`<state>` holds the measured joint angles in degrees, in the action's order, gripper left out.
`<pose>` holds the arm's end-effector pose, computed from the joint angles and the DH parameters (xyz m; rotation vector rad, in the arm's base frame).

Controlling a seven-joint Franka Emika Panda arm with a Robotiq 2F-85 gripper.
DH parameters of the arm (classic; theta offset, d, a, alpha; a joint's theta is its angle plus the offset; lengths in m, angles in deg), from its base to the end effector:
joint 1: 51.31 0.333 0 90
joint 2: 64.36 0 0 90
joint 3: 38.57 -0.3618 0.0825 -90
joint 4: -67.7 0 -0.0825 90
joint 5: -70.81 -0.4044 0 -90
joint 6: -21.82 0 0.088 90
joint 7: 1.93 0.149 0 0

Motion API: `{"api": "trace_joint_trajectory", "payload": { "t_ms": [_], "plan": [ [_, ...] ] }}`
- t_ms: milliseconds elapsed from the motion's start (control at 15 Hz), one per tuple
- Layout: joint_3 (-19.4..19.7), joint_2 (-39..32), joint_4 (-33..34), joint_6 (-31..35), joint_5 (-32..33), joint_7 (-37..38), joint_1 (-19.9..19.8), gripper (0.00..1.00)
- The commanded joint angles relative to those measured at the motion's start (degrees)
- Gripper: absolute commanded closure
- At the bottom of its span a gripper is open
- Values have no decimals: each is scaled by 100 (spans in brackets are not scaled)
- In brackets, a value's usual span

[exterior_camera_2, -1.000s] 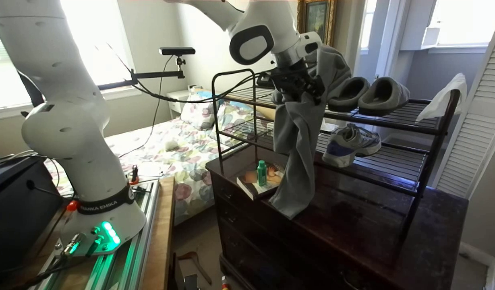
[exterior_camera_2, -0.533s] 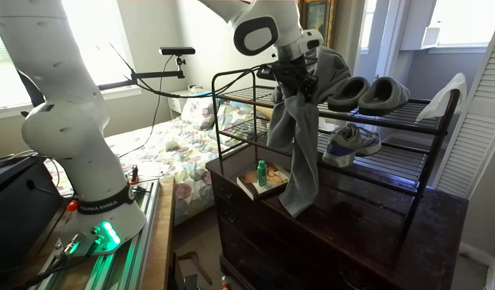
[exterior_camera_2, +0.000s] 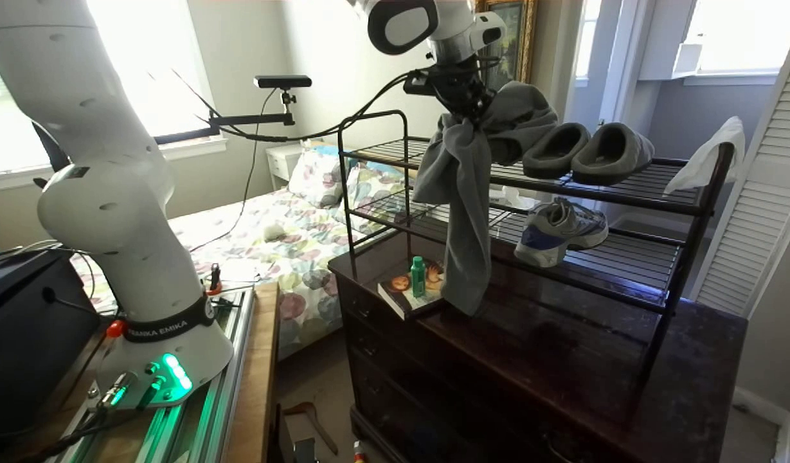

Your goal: Put the blue bottle on the book and put the grey cloth on the top rack

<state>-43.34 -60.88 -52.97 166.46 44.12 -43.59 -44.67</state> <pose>0.5919 0.1268 0.4973 -2.6910 -0.8475 -0.7897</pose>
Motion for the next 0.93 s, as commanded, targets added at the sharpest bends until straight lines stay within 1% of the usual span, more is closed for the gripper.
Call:
{"api": "trace_joint_trajectory", "payload": {
  "t_ms": [0, 133, 267, 533, 867],
  "plan": [
    [-21, 89, 329, -255, -154, -258, 151, 98],
    [-31, 98, 456, -292, -263, -397, 235, 98],
    [-62, 105, 545, -192, -304, -536, 304, 98],
    [-122, 81, 787, -201, -480, -1029, 439, 98],
    [-184, -10, 984, -421, -1242, -2035, 597, 98]
  ]
}}
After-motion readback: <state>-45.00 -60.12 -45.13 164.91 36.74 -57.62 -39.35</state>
